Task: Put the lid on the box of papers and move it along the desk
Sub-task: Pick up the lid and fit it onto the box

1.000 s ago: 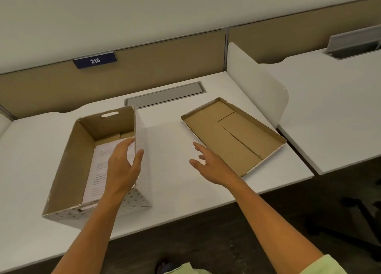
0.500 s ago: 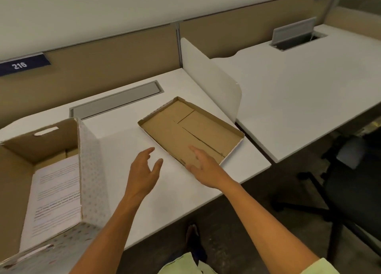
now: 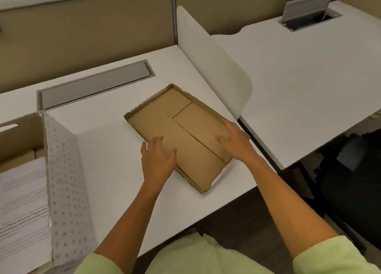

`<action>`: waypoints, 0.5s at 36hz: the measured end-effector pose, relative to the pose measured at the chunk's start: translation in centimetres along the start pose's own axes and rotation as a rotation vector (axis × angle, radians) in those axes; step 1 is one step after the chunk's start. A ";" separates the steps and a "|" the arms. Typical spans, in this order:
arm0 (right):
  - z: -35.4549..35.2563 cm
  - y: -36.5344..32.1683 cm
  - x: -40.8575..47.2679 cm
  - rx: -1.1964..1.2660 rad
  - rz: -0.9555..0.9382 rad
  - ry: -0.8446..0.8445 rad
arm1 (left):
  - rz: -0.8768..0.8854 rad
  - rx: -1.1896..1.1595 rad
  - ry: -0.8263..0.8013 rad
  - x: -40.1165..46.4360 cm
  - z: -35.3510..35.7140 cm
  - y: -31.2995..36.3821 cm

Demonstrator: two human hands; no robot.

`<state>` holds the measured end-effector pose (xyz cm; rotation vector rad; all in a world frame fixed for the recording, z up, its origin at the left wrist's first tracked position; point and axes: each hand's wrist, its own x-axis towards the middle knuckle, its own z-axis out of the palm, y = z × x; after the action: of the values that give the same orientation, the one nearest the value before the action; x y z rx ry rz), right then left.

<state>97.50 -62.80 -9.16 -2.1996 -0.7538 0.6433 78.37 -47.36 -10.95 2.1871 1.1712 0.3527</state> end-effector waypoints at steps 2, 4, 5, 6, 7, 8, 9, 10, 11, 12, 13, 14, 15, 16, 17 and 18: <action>-0.2 0.4 1.4 -0.048 0.014 0.013 | -0.015 0.004 -0.039 0.6 0.6 0.0; 0.0 0.7 2.7 -0.122 0.007 0.018 | -0.016 0.010 -0.086 1.2 1.3 0.0; 0.1 0.8 3.4 -0.178 -0.011 0.020 | -0.019 0.006 -0.103 1.4 1.6 0.0; 0.3 0.9 4.1 -0.242 -0.036 0.019 | -0.020 -0.003 -0.114 1.7 1.8 0.1; 0.6 1.0 4.7 -0.306 -0.060 0.015 | -0.018 -0.014 -0.119 1.9 2.1 0.1; 0.9 1.1 5.3 -0.364 -0.074 0.011 | -0.012 -0.026 -0.120 2.0 2.2 0.1; 1.1 1.1 5.9 -0.411 -0.078 0.010 | -0.005 -0.035 -0.119 2.2 2.4 0.2; 1.3 1.2 6.4 -0.451 -0.075 0.010 | 0.004 -0.043 -0.115 2.3 2.6 0.2; 1.5 1.3 6.9 -0.484 -0.072 0.012 | 0.013 -0.047 -0.108 2.4 2.8 0.2; 1.6 1.5 7.3 -0.507 -0.072 0.011 | 0.016 -0.056 -0.101 2.4 3.0 0.3; 1.7 1.6 7.7 -0.522 -0.071 0.009 | 0.007 -0.073 -0.098 2.4 3.3 0.4; 1.8 1.6 8.1 -0.531 -0.066 0.004 | -0.009 -0.095 -0.099 2.4 3.5 0.5; 1.8 1.6 8.4 -0.537 -0.059 0.003 | -0.025 -0.118 -0.100 2.4 3.8 0.7; 1.8 1.6 8.7 -0.542 -0.048 0.007 | -0.038 -0.137 -0.098 2.3 4.1 0.8; 1.8 1.6 8.9 -0.552 -0.039 0.018 | -0.047 -0.152 -0.093 2.3 4.3 1.0; 1.9 1.5 9.1 -0.565 -0.028 0.030 | -0.054 -0.166 -0.088 2.3 4.5 1.1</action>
<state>103.17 -56.69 -13.45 -2.6907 -1.0455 0.4122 82.67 -47.75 -13.84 2.0038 1.1099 0.3160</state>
